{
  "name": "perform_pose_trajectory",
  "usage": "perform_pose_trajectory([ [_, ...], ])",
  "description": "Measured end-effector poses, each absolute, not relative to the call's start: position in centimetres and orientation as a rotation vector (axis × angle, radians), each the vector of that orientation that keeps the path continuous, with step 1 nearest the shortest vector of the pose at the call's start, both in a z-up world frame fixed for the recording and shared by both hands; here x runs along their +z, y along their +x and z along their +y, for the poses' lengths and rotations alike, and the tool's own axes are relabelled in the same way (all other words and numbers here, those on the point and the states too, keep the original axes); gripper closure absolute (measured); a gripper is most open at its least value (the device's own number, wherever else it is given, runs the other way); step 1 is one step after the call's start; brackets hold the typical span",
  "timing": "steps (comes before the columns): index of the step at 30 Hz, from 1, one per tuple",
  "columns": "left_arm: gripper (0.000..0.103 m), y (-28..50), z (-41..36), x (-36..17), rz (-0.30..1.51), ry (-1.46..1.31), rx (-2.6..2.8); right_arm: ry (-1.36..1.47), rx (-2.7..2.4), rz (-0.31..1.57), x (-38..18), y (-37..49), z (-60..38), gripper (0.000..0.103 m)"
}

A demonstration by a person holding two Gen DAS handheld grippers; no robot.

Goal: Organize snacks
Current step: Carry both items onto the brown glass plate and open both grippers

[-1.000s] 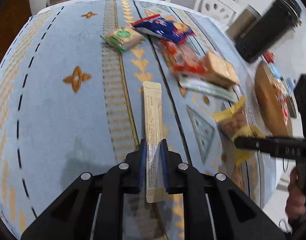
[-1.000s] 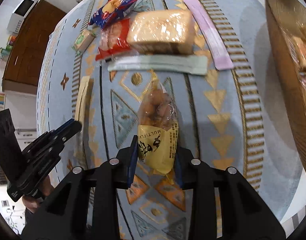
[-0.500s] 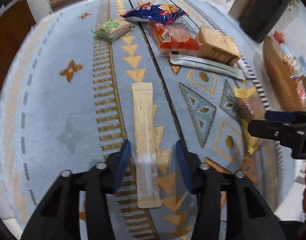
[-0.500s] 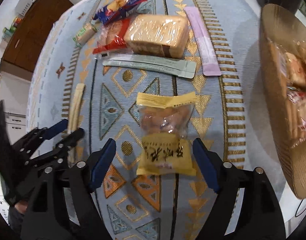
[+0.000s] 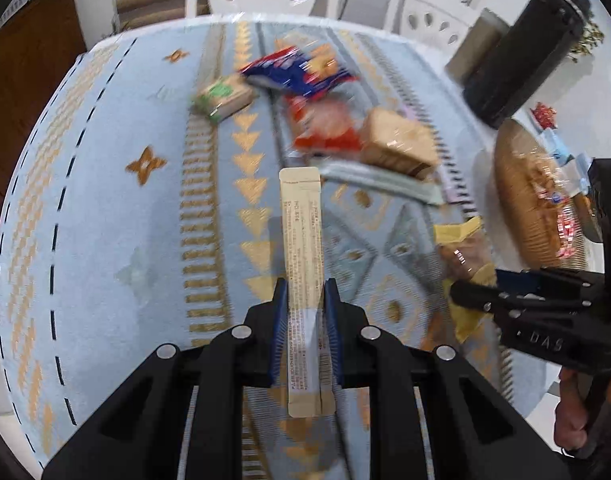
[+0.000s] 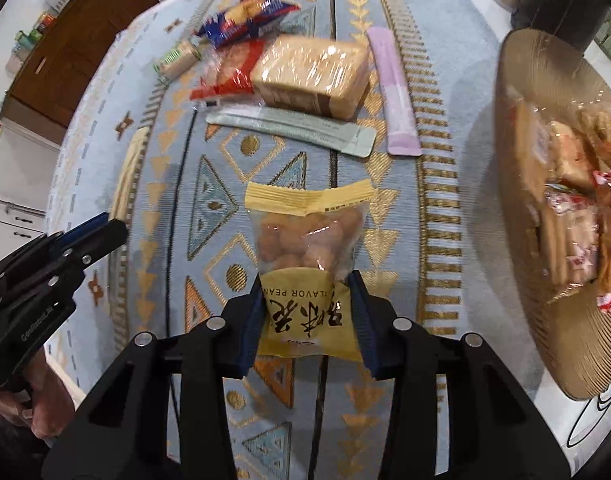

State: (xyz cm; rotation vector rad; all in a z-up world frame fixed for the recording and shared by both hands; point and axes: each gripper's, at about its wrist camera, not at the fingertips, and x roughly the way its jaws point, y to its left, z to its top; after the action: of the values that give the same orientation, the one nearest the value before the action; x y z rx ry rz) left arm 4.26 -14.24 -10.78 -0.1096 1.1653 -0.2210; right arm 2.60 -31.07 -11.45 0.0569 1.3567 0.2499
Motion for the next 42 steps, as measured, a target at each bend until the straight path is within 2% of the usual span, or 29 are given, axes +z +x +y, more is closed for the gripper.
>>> perform_pose_trajectory([
  [10,0.086,4.9,-20.7,-5.6,1.066,-0.089,-0.344,0.173,0.245,1.238,-5.0,1.6,-36.3,0.062],
  [19,0.086,6.3,-30.0,-1.1,0.964,-0.017,-0.502,0.304,0.037,1.074,1.5,1.4,-48.5,0.062],
  [30,0.086,7.9,-39.0,-0.2,0.945,0.089,-0.561,0.444,-0.118,1.048,2.0,1.0,-58.4,0.062],
  [36,0.086,8.1,-40.1,-0.7,0.954,0.100,-0.547,0.467,-0.074,1.068,1.5,1.2,-58.4,0.062],
  [42,0.086,8.9,-37.7,0.0,0.951,0.015,-0.525,0.477,-0.062,1.064,1.6,1.3,-58.6,0.062],
])
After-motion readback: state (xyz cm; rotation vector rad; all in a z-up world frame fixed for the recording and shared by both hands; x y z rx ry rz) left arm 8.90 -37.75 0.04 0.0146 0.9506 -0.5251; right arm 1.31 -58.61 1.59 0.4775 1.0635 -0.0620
